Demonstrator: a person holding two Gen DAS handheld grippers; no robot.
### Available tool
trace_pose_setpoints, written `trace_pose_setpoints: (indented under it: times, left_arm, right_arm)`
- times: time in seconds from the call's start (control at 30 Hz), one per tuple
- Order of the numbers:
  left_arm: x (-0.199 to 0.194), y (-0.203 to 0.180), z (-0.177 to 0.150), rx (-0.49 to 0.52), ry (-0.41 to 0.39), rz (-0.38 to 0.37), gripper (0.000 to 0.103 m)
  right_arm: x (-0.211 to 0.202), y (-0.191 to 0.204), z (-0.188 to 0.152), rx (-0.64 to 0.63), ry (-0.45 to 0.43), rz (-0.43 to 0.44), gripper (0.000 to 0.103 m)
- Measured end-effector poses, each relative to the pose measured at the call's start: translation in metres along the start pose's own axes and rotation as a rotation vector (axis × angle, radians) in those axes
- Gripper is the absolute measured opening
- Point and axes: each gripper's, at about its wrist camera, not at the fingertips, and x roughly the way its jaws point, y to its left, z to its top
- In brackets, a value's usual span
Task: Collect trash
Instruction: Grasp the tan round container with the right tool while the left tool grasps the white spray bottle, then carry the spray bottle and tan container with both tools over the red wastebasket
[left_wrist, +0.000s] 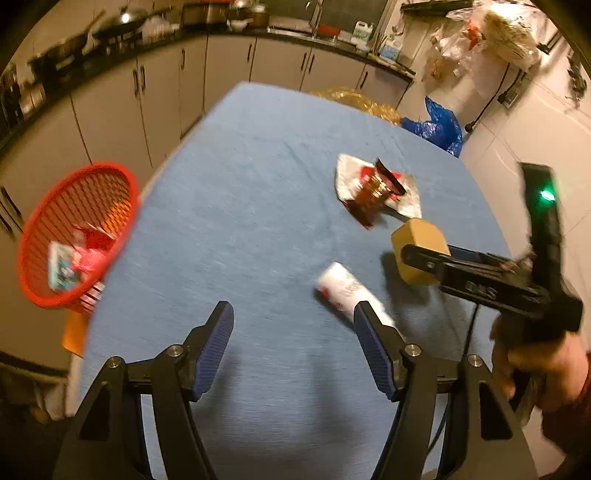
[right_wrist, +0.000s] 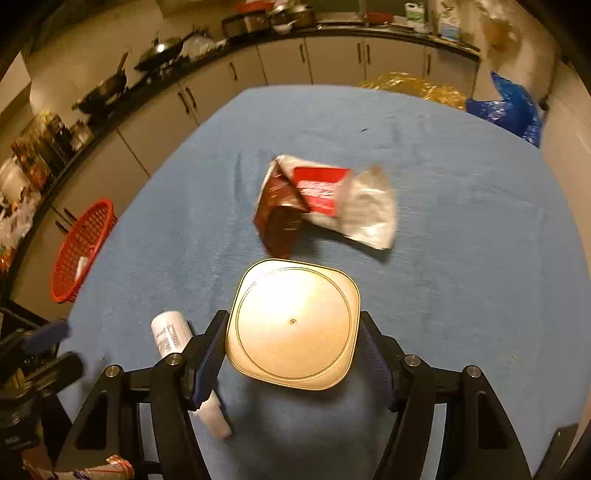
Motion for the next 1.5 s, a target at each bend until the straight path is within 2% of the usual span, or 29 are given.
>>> trace_pose_setpoints:
  times: [0.13,0.3,0.37,0.4,0.43,0.5,0.57,0.67,0.87,1.13,1.5]
  left_arm:
    - [0.020,-0.014,0.002,-0.062,0.032,-0.001,0.066]
    - [0.049,-0.031,0.003,-0.166,0.042,0.083,0.066]
    - [0.059,-0.037,0.004,-0.190,0.044,0.089,0.066]
    - [0.064,-0.041,0.005,-0.188,0.049,0.108,0.064]
    - [0.068,-0.045,0.005,-0.183,0.054,0.130,0.052]
    - [0.077,-0.049,0.006,-0.187,0.069,0.124,0.040]
    - [0.080,-0.053,0.006,-0.174,0.055,0.167,0.035]
    - [0.082,-0.055,0.008,-0.131,0.043,0.169,0.029]
    - [0.066,-0.038,-0.001,-0.064,0.004,0.102,0.029]
    - [0.019,-0.028,-0.002,0.075,-0.119,0.134,0.029]
    - [-0.020,0.002,0.013,0.122,-0.192,0.154,0.029]
  right_arm:
    - [-0.027,-0.016,-0.015,0.027,-0.043,0.001,0.072]
    - [-0.055,-0.038,-0.032,0.030,-0.071,-0.006,0.072]
    - [-0.064,-0.046,-0.039,0.031,-0.073,-0.009,0.072]
    - [-0.067,-0.049,-0.042,0.032,-0.074,-0.010,0.072]
    - [-0.072,-0.053,-0.045,0.035,-0.074,-0.010,0.072]
    - [-0.077,-0.058,-0.048,0.035,-0.076,-0.011,0.072]
    - [-0.083,-0.063,-0.052,0.038,-0.083,-0.014,0.072]
    - [-0.087,-0.069,-0.052,0.059,-0.092,-0.006,0.072]
    - [-0.086,-0.054,-0.047,0.059,-0.117,0.018,0.072]
    - [-0.074,-0.004,-0.038,0.012,-0.129,0.054,0.072]
    - [-0.068,0.043,-0.026,-0.006,-0.143,0.076,0.072]
